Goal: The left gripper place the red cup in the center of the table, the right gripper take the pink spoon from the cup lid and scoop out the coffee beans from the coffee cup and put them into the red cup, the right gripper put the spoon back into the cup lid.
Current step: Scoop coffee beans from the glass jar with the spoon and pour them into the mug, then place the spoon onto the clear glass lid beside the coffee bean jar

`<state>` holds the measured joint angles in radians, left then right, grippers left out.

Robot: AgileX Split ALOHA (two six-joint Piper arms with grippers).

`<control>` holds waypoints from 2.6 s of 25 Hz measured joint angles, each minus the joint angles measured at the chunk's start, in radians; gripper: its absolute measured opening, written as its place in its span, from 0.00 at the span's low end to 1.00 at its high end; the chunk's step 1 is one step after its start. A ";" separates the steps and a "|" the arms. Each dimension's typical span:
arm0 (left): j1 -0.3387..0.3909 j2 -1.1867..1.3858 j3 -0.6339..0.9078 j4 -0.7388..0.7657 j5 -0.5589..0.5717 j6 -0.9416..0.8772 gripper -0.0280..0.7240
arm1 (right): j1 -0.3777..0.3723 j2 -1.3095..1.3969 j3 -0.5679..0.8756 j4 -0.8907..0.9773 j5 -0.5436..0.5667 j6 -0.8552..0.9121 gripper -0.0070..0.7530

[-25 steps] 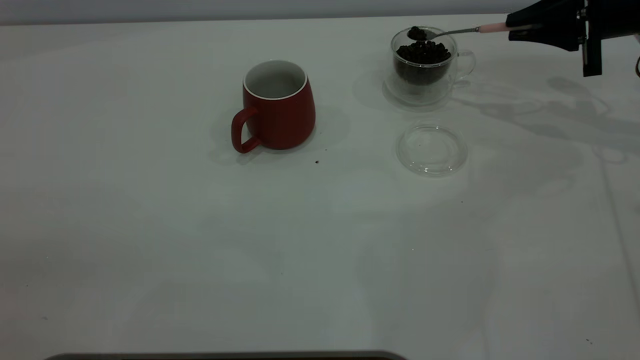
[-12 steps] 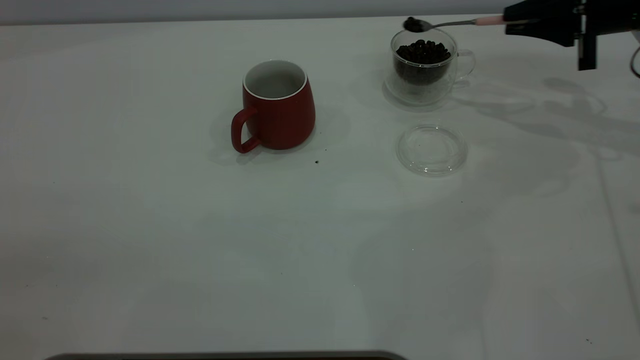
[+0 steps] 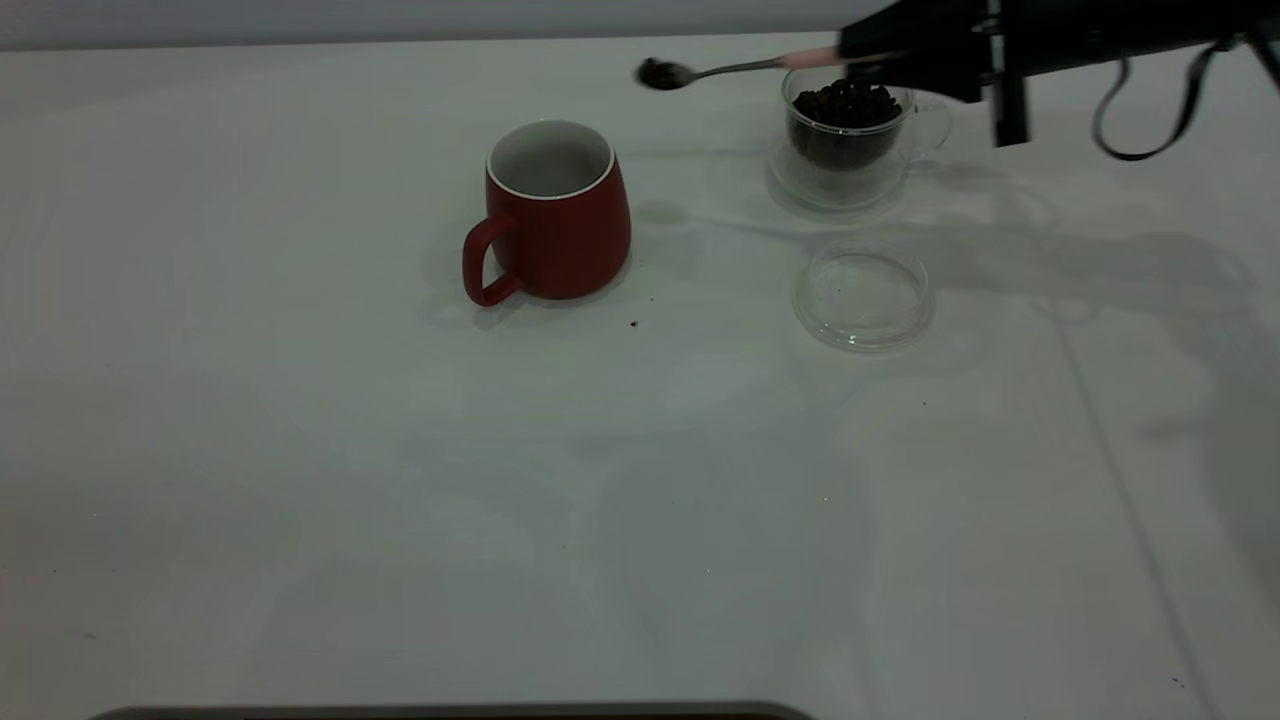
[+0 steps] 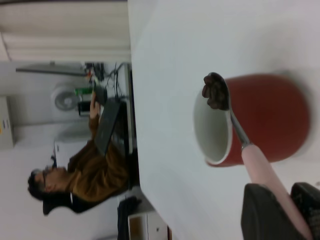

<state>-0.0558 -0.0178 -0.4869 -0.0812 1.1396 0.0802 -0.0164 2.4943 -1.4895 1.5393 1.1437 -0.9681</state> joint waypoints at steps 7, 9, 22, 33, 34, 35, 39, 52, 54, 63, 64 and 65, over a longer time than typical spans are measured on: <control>0.000 0.000 0.000 0.000 0.000 0.000 0.69 | 0.090 0.001 0.000 0.019 0.001 0.000 0.16; 0.000 0.000 0.000 0.000 0.000 0.000 0.69 | 0.108 0.001 0.000 0.020 0.001 -0.005 0.16; 0.000 0.000 0.000 0.000 0.000 0.000 0.69 | 0.138 0.001 0.000 0.054 -0.088 -0.494 0.16; 0.000 0.000 0.000 0.000 0.000 -0.001 0.69 | 0.136 0.001 0.000 0.048 -0.098 -0.659 0.16; 0.000 0.000 0.000 0.000 0.000 -0.001 0.69 | 0.132 -0.003 0.000 0.028 -0.082 -0.622 0.16; 0.000 0.000 0.000 0.000 0.000 -0.001 0.69 | 0.126 -0.007 0.000 0.002 -0.061 -0.583 0.16; 0.000 0.000 0.000 0.000 0.000 -0.001 0.69 | 0.087 -0.058 0.016 -0.089 -0.003 -0.434 0.16; 0.000 0.000 0.000 0.000 0.000 -0.001 0.69 | -0.121 -0.208 0.517 0.111 -0.003 -0.352 0.16; 0.000 0.000 0.000 0.000 0.000 -0.001 0.69 | -0.146 -0.208 0.596 0.164 -0.024 -0.389 0.16; 0.000 0.000 0.000 0.000 0.000 -0.001 0.69 | -0.246 -0.182 0.725 0.262 -0.166 -0.434 0.16; 0.000 0.000 0.000 0.000 0.000 -0.001 0.69 | -0.253 -0.171 0.725 0.265 -0.171 -0.435 0.16; 0.000 0.000 0.000 0.000 0.000 -0.001 0.69 | -0.260 -0.160 0.725 0.265 -0.175 -0.436 0.16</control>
<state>-0.0558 -0.0178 -0.4869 -0.0812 1.1396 0.0790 -0.2766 2.3339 -0.7643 1.8048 0.9686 -1.4042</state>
